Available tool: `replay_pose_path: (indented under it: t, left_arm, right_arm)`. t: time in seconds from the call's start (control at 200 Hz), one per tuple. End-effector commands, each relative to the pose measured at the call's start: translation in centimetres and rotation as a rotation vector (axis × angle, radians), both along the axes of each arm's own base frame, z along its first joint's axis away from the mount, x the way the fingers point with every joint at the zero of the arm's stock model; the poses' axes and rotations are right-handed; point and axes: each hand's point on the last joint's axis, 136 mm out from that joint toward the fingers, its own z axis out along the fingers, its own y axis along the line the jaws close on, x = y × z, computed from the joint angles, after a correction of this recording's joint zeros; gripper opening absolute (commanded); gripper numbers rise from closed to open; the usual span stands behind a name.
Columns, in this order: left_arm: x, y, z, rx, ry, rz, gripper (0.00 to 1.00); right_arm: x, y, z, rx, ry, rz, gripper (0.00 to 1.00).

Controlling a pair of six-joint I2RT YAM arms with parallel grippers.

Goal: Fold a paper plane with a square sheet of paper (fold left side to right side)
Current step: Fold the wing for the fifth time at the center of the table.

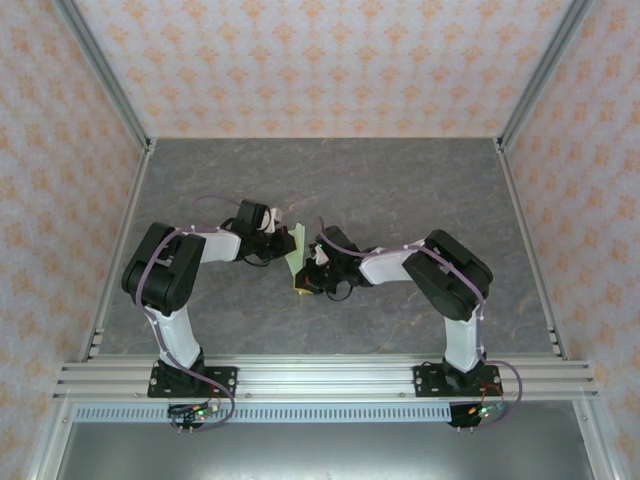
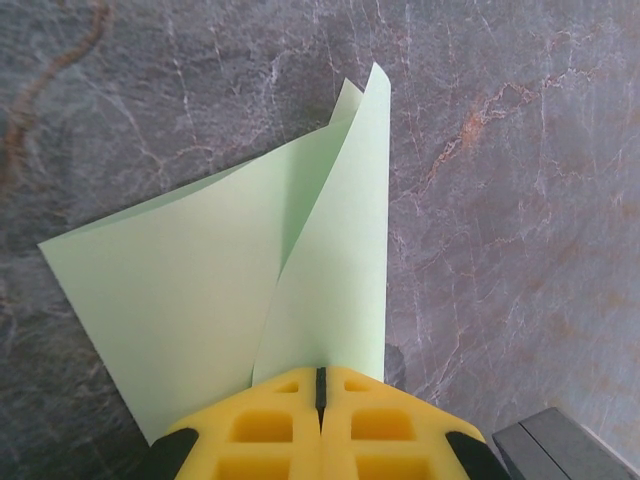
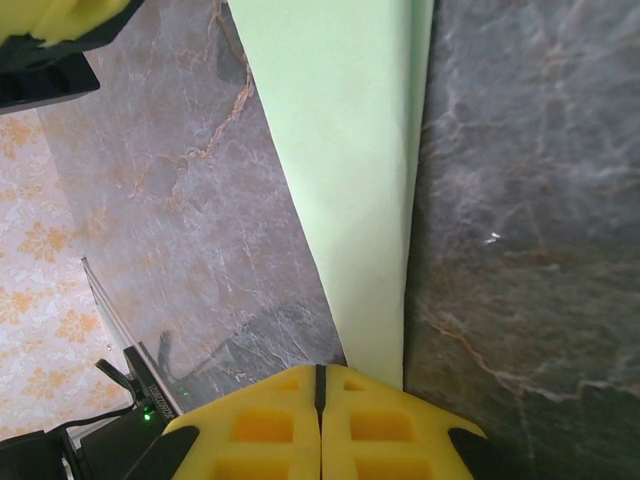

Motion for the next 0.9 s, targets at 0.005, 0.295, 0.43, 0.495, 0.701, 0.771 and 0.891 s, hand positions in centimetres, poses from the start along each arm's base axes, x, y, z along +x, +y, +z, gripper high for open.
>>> replay_pose_path:
  t: [0.005,0.295,0.43,0.495,0.701,0.771,0.891]
  left_arm:
    - [-1.6,1.6,-3.4,0.094,0.087,0.036,0.00]
    - [-1.5,1.7,-3.4,0.100,0.084,0.036,0.00]
    - [-1.5,1.6,-3.4,0.099,0.086,0.034,0.00]
    - [-1.6,1.6,-3.4,0.099,0.086,0.032,0.00]
    - [-1.6,1.5,-3.4,0.094,0.086,0.030,0.00]
    - [-1.6,1.5,-3.4,0.092,0.085,0.030,0.00]
    - [-1.6,1.4,-3.3,0.088,0.084,0.029,0.00]
  right_arm:
    - [-0.4,-0.5,-1.7,-0.092,0.022,0.018,0.07]
    - [-4.6,-2.4,-3.3,-0.165,0.140,0.051,0.06]
    - [-5.0,-1.8,-1.6,-0.059,0.138,0.040,0.05]
    - [-4.2,-1.5,0.2,-0.027,0.097,0.054,0.05]
    - [2.7,-3.3,5.3,0.039,-0.063,-0.018,0.05]
    - [5.1,-3.6,6.1,0.039,-0.114,-0.036,0.04]
    - [8.6,-2.8,6.5,0.032,-0.181,-0.049,0.03]
